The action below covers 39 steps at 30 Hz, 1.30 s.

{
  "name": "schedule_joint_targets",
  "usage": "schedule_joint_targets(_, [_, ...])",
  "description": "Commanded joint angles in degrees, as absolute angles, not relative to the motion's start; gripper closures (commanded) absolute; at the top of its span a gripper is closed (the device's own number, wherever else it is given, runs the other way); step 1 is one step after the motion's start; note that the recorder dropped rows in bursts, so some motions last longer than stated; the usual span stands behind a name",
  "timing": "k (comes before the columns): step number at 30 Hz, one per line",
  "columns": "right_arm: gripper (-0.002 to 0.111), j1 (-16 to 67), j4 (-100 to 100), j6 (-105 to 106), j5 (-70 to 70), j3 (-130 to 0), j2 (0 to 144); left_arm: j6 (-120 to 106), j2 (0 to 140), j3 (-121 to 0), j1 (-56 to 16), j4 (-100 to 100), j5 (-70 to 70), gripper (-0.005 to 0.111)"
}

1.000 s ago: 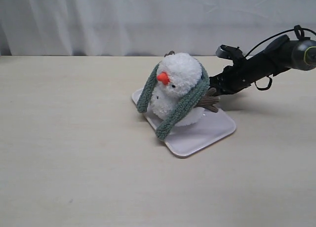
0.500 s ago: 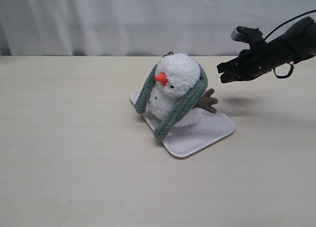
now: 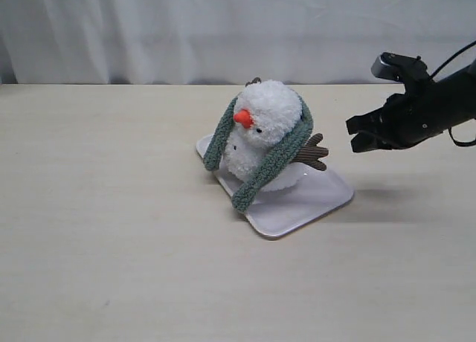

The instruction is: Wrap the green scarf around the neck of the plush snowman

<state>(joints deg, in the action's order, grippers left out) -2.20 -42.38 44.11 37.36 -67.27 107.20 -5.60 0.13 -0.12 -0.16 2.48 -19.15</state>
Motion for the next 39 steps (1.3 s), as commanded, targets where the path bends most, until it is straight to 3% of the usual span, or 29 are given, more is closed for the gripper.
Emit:
schedule_joint_targets(1, [0.104, -2.5, -43.4, 44.1, 33.3, -60.5, 104.6, -5.5, 0.0, 0.0, -0.1, 2.4, -18.5, 0.107])
schedule_joint_targets(16, [0.104, -2.5, -67.7, 64.9, 28.4, -55.4, 110.6, -5.5, 0.0, 0.0, -0.1, 2.4, -18.5, 0.107])
schedule_joint_targets(30, [0.104, -2.2, -68.3, 65.5, 31.9, -57.2, 114.0, -5.5, 0.0, 0.0, -0.1, 2.4, -18.6, 0.107])
schedule_joint_targets(39, [0.104, 1.9, -66.8, 65.3, 26.2, -57.3, 114.1, -5.5, 0.0, 0.0, -0.1, 2.4, -18.6, 0.107])
